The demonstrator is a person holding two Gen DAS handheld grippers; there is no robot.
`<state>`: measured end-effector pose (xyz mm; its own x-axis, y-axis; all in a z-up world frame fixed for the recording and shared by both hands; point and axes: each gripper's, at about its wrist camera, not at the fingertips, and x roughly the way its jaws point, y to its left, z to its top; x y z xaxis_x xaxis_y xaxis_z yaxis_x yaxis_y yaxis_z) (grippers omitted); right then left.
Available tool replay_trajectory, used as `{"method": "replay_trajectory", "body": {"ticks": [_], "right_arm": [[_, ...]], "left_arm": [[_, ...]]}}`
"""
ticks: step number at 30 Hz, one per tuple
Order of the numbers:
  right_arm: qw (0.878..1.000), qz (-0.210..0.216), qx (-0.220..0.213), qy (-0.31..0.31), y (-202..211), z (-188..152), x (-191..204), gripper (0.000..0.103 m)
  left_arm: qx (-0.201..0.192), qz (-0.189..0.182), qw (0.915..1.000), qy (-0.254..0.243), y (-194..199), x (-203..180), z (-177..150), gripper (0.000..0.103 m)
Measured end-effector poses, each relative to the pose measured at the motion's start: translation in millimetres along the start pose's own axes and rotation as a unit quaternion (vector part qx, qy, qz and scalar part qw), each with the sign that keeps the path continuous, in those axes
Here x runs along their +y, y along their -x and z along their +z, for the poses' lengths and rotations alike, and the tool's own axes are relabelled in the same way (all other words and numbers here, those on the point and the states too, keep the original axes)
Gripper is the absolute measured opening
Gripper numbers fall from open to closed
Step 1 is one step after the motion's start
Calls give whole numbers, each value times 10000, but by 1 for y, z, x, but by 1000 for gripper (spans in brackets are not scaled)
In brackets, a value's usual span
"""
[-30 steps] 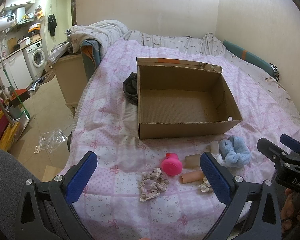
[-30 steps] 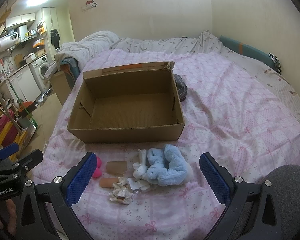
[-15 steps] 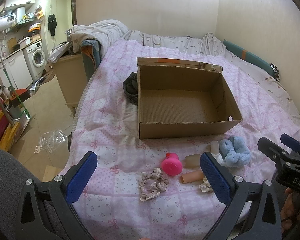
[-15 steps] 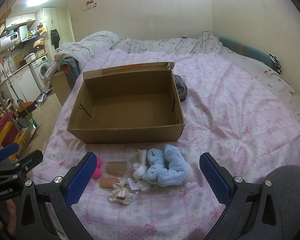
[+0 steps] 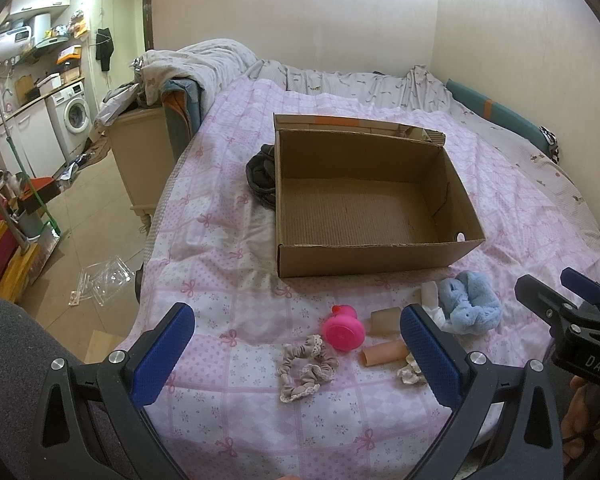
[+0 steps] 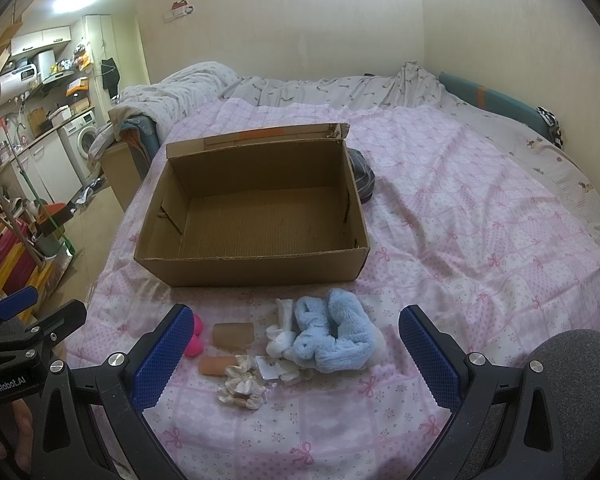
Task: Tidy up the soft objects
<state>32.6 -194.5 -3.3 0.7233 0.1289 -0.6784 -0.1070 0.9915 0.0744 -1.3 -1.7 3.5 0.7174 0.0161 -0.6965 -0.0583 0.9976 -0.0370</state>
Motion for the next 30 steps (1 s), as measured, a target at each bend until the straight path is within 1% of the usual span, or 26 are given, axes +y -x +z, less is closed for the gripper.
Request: {"method": "replay_trajectory", "body": {"ticks": [21,26,28,30], "right_arm": [[10000,17,5,-13,0,0,0,103],[9997,233,79,5,-1,4,0,103],[9991,378,176,-11,-1,11,-1,103],[9986,481,184,-109,0,22,-6,103]], "left_arm": [[0,-18,10000,-61,0,2,-5,103],[127,-135,9998,-32,-1,2,1,103],[98,-135,9999,0,2,3,13,103],[128,-121,9998,-10,1,1,22,103]]}}
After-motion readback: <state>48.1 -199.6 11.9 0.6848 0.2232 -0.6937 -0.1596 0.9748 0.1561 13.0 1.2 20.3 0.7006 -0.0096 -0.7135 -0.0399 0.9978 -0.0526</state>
